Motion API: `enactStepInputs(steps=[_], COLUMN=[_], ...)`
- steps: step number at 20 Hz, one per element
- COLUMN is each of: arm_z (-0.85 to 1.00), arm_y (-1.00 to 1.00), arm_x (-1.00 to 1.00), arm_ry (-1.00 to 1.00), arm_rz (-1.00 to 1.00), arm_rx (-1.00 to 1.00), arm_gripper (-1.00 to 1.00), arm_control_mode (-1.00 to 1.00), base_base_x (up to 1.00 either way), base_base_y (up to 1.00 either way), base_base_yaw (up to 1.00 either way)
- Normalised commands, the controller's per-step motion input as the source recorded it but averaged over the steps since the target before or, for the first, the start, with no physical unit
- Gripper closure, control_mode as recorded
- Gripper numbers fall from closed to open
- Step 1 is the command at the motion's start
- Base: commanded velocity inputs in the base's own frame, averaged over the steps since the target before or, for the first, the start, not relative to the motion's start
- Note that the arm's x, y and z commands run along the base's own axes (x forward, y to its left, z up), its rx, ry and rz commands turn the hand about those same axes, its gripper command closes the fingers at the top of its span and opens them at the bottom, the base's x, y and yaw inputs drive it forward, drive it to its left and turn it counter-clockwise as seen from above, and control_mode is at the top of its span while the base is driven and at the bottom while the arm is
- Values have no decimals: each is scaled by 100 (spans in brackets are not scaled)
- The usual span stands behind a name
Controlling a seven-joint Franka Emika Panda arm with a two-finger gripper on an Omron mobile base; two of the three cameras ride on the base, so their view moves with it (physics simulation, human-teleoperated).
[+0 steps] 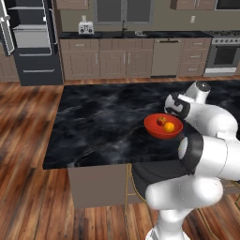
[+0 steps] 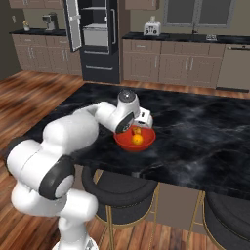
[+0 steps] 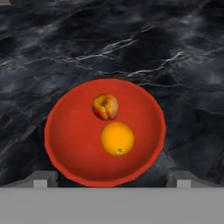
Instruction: Retrieve the peach and orange from the fridge and place them into the bowl on the dining table.
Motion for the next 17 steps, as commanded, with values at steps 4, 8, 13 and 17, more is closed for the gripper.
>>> enactStepInputs(steps=[4, 8, 13, 17], arm_z=[59, 32, 27, 35], arm_y=[0, 0, 0, 1], arm_x=[-99, -100, -100, -100], arm_ry=[0, -7, -20, -37], arm_rz=[0, 0, 0, 0], arm_rx=[-3, -1, 0, -1], arm_gripper=[-100, -100, -100, -100], arm_control_mode=[-100, -100, -100, -100], base_base_x=[0, 0, 0, 0], base_base_y=[0, 0, 0, 0], base_base_yaw=[0, 0, 0, 0])
